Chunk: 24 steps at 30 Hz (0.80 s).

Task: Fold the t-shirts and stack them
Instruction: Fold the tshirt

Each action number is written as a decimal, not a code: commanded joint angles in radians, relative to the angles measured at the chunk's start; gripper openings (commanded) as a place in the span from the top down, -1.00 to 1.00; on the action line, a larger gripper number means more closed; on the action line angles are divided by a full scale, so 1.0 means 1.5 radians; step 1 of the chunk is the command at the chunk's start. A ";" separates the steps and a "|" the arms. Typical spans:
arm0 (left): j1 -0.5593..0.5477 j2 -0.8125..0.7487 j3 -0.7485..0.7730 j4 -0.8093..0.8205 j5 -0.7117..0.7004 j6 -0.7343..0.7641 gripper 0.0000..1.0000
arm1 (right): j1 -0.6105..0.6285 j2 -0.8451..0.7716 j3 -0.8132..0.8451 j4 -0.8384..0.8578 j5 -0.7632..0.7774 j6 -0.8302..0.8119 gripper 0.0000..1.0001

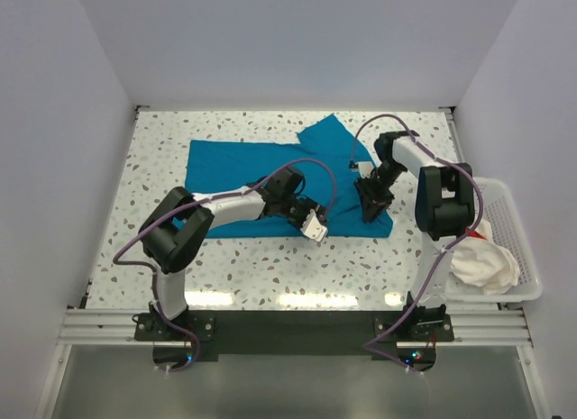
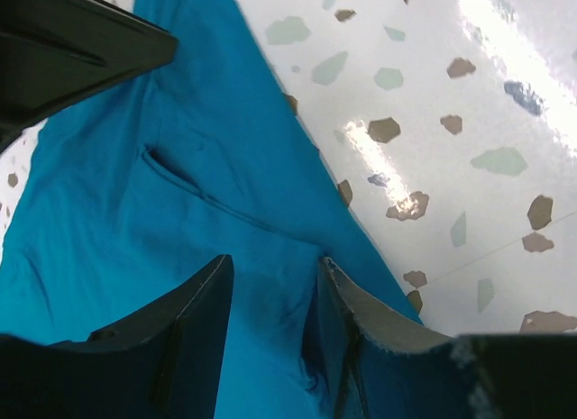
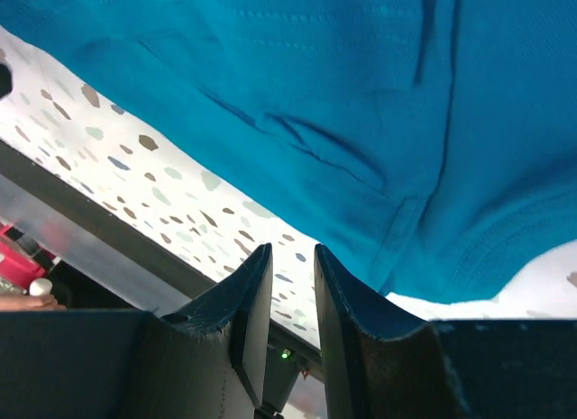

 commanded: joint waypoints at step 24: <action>0.047 0.063 0.067 0.091 0.002 -0.019 1.00 | -0.008 -0.034 -0.060 0.030 0.099 0.013 0.43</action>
